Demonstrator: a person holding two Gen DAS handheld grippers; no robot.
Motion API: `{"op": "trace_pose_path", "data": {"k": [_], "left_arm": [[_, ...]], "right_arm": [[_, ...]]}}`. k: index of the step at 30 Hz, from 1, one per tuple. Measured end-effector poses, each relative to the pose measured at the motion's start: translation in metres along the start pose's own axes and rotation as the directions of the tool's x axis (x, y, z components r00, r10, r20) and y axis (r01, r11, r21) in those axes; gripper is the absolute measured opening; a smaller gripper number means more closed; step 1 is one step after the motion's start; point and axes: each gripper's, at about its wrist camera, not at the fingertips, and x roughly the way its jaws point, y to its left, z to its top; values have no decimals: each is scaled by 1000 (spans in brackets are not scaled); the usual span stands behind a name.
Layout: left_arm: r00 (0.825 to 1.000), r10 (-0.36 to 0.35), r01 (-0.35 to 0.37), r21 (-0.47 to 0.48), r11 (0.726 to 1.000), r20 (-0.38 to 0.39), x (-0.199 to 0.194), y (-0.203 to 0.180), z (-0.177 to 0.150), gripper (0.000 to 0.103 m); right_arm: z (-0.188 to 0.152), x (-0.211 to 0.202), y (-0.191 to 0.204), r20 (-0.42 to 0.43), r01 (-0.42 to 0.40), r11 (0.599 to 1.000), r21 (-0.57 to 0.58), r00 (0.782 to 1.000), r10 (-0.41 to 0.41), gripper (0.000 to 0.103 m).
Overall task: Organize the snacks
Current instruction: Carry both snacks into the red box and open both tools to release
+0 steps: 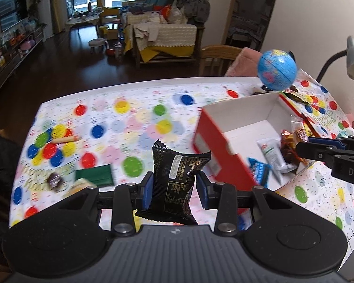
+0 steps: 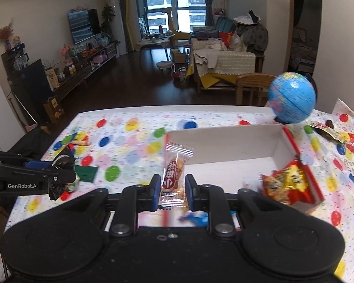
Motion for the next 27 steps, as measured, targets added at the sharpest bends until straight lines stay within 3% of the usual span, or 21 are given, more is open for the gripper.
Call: {"op": "trace_pose_path", "data": {"k": [8,17,27], "left_arm": [[1000,-7,8,51,999,-30,41,-61,20,37],[999,4,0,90,996,-46,85,-100,46,37],[997,-4,19,176,984,-83,135,-130,62,38]], "right_arm": [[-8,11,-60,-31,6,1000,25,1000,-5,20],[-13,33,-111,-89,0,999,41,996,4,20],[-17,73,-123,-165,-65,997,47,984,71,20]]}}
